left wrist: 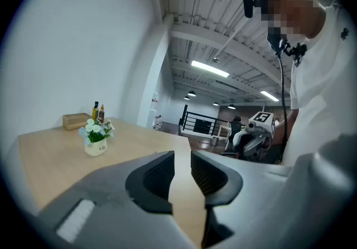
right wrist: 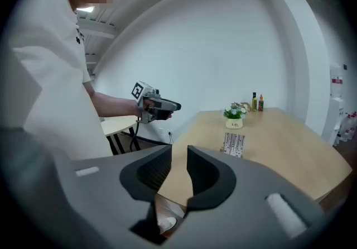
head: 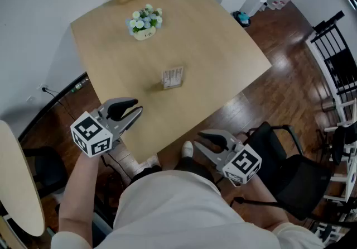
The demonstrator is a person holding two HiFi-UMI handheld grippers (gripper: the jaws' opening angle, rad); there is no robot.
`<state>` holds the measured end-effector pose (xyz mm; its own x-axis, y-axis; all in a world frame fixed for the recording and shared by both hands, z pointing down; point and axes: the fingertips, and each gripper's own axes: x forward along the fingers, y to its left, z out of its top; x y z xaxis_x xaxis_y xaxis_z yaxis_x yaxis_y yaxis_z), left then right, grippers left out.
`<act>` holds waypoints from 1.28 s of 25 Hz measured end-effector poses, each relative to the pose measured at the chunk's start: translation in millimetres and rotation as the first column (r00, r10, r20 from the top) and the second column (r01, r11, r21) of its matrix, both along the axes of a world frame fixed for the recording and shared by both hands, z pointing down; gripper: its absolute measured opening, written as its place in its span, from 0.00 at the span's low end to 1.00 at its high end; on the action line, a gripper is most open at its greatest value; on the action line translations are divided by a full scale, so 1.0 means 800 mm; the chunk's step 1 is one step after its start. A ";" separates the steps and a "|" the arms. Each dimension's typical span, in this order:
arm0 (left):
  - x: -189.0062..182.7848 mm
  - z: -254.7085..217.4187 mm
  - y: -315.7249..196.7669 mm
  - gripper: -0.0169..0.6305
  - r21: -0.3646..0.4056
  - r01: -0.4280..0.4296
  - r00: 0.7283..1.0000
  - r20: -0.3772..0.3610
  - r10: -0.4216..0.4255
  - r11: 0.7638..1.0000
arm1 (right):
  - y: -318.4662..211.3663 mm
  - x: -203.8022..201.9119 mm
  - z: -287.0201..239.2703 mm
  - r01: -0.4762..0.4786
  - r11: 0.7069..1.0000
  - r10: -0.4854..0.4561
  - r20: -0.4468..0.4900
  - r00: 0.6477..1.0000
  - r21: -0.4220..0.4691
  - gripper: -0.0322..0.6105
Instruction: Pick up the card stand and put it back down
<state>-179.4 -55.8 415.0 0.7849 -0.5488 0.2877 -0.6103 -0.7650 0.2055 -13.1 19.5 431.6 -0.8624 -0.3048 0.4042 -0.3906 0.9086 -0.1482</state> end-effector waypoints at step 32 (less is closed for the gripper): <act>0.086 0.175 -0.224 0.06 -0.230 -0.098 0.970 0.197 0.144 0.968 | -0.026 0.147 0.007 -0.258 0.962 0.250 -0.088 0.964 -0.087 0.19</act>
<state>-110.5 -235.1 555.2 0.7502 -0.3594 0.5550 -0.5632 -0.7871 0.2515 104.9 -1.3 437.2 -0.7273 -0.4660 0.5038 -0.6202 0.7607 -0.1917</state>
